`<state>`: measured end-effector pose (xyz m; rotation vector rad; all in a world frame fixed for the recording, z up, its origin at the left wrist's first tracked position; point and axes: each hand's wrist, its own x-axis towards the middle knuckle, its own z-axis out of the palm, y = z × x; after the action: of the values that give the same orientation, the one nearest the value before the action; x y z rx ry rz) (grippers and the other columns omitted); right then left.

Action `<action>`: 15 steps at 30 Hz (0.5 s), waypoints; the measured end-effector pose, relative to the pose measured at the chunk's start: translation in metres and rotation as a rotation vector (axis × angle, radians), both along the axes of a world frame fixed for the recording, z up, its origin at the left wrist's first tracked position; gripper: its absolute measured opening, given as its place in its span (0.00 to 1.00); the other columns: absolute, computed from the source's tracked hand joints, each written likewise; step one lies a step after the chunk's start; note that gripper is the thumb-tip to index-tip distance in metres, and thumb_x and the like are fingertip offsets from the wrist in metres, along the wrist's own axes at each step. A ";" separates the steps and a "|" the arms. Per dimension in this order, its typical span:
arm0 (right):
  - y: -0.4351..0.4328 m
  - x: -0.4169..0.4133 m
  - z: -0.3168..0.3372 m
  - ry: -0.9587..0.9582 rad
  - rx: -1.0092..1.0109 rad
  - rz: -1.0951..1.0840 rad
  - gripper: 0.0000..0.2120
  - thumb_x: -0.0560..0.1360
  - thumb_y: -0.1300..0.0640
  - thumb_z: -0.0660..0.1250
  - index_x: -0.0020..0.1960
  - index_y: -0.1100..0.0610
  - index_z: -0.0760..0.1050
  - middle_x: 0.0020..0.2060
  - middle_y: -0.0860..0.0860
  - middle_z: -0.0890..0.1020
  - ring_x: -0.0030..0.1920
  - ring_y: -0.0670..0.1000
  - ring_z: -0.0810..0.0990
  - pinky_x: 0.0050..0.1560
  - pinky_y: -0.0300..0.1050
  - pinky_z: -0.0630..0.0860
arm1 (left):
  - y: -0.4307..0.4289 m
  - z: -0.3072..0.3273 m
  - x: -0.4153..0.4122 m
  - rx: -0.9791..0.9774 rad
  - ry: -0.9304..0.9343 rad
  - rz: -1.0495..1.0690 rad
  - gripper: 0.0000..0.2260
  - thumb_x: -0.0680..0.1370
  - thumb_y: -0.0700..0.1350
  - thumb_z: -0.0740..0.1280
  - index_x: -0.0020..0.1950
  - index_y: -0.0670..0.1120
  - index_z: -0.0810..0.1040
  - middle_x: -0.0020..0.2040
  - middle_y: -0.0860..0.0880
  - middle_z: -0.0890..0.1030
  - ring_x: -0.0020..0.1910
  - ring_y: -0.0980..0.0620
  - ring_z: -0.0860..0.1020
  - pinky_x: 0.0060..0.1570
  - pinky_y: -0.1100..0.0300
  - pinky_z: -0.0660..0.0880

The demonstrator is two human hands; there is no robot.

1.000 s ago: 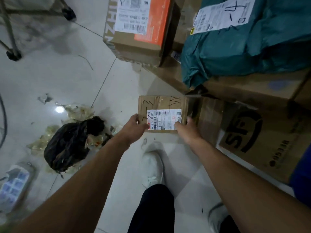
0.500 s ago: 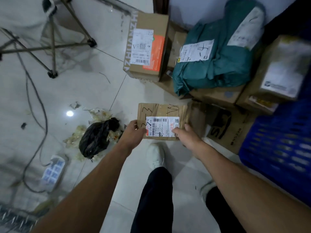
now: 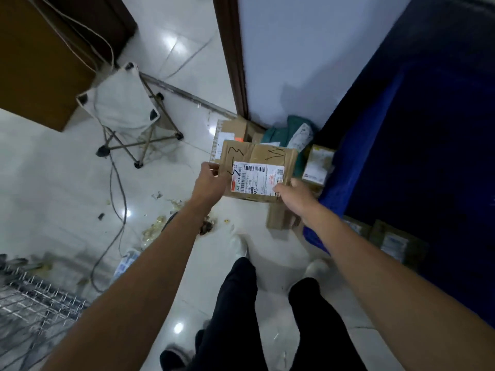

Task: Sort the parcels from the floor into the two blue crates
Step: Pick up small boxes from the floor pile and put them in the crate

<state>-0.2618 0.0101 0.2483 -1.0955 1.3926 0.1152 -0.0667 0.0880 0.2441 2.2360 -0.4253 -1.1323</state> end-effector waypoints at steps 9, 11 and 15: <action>-0.039 -0.101 0.149 -0.065 -0.274 -0.090 0.26 0.73 0.44 0.63 0.68 0.55 0.73 0.60 0.51 0.80 0.58 0.54 0.80 0.60 0.54 0.77 | -0.062 0.162 -0.101 -0.223 -0.244 -0.082 0.14 0.78 0.52 0.67 0.60 0.47 0.73 0.49 0.53 0.79 0.45 0.54 0.80 0.50 0.54 0.78; -0.049 -0.131 0.170 -0.064 -0.344 -0.120 0.23 0.74 0.43 0.63 0.64 0.56 0.74 0.56 0.52 0.81 0.54 0.54 0.80 0.55 0.52 0.78 | -0.075 0.186 -0.131 -0.257 -0.294 -0.129 0.13 0.79 0.52 0.67 0.60 0.47 0.72 0.46 0.55 0.78 0.44 0.55 0.79 0.46 0.56 0.75; -0.065 -0.199 0.189 -0.034 -0.439 -0.160 0.24 0.72 0.40 0.63 0.58 0.55 0.78 0.51 0.51 0.83 0.50 0.53 0.82 0.56 0.52 0.79 | -0.099 0.210 -0.195 -0.304 -0.323 -0.256 0.12 0.79 0.50 0.66 0.58 0.47 0.71 0.46 0.53 0.79 0.46 0.51 0.82 0.46 0.53 0.81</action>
<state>-0.4605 -0.0553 0.4378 -1.3293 1.5081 -0.3389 -0.2618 -0.0110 0.4544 2.1324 -0.9725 -0.7602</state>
